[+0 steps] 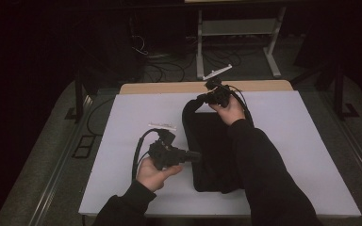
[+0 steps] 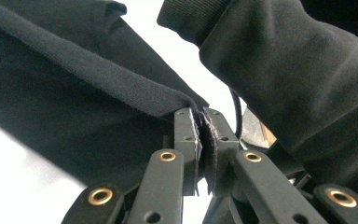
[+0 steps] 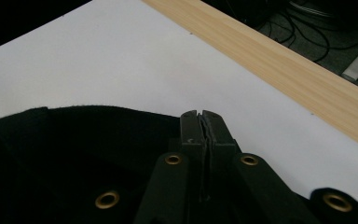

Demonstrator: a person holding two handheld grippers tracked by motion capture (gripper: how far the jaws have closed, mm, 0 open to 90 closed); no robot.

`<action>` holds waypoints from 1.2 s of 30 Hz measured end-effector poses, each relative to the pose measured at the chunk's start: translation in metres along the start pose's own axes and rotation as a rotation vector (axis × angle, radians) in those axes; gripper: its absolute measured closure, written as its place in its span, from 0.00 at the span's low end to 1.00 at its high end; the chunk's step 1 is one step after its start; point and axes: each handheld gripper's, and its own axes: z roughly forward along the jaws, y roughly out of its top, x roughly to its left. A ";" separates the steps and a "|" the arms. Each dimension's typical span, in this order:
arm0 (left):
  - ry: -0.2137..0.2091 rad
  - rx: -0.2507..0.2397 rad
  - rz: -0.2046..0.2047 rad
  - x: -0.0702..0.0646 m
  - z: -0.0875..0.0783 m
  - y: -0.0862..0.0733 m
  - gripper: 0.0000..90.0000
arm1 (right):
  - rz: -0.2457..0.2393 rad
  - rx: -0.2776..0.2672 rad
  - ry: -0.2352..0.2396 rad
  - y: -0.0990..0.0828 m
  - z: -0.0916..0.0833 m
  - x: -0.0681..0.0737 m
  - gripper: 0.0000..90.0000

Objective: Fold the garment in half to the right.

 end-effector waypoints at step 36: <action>-0.125 0.094 0.040 -0.028 0.090 0.021 0.93 | 0.112 -0.088 -0.082 -0.047 -0.061 -0.062 0.97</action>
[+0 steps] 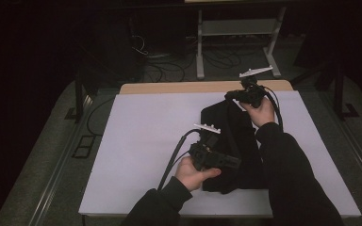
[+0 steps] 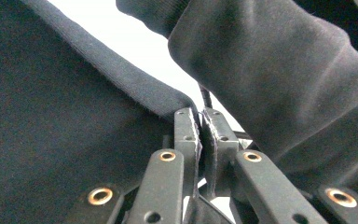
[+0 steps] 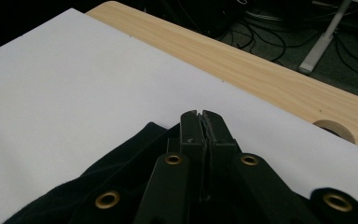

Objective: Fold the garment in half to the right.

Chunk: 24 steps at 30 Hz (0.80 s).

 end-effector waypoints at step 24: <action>0.032 0.135 -0.037 0.014 0.072 -0.001 0.93 | 0.084 -0.002 -0.011 -0.029 -0.008 -0.030 0.97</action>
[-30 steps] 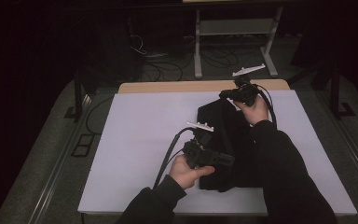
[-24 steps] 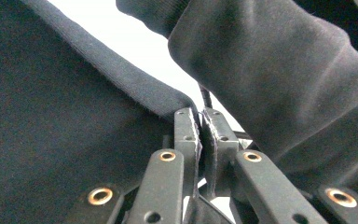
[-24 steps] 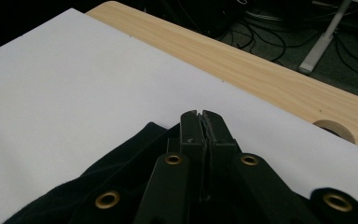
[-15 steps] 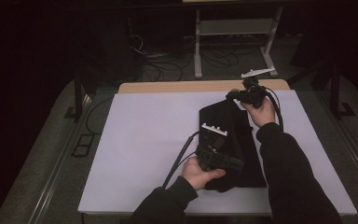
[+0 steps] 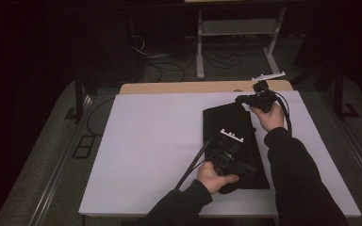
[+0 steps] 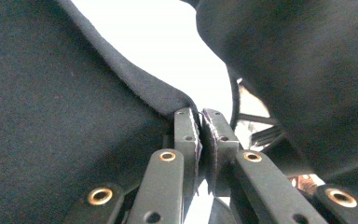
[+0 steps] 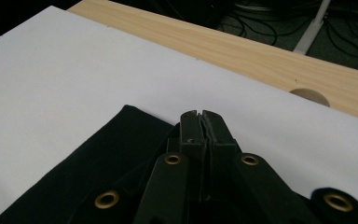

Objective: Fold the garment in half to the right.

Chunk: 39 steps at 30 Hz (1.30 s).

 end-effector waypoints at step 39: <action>0.108 0.116 0.017 0.001 0.048 0.012 0.93 | 0.090 -0.025 0.007 -0.038 0.006 -0.032 0.97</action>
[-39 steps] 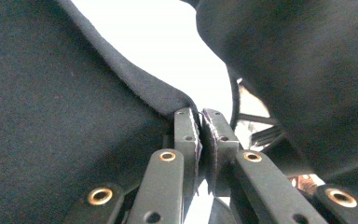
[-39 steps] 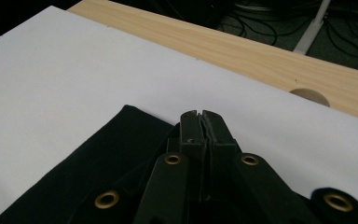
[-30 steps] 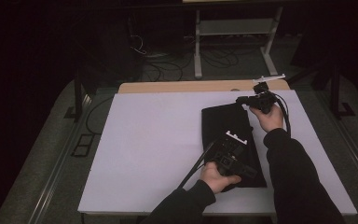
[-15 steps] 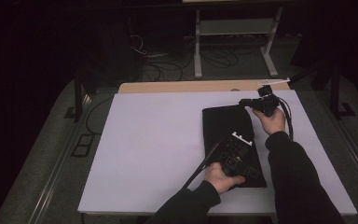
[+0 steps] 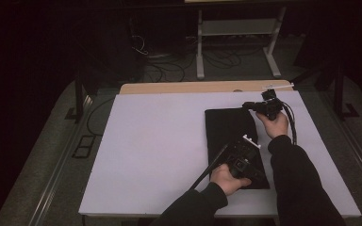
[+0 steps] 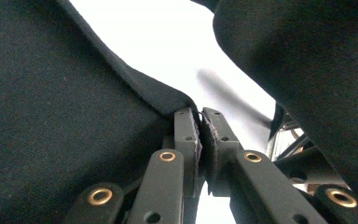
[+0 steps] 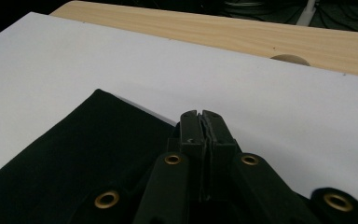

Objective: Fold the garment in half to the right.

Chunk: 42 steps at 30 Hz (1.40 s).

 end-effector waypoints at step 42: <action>0.009 -0.239 0.177 0.004 -0.059 0.004 0.17 | -0.014 -0.065 -0.052 -0.021 -0.071 -0.006 0.08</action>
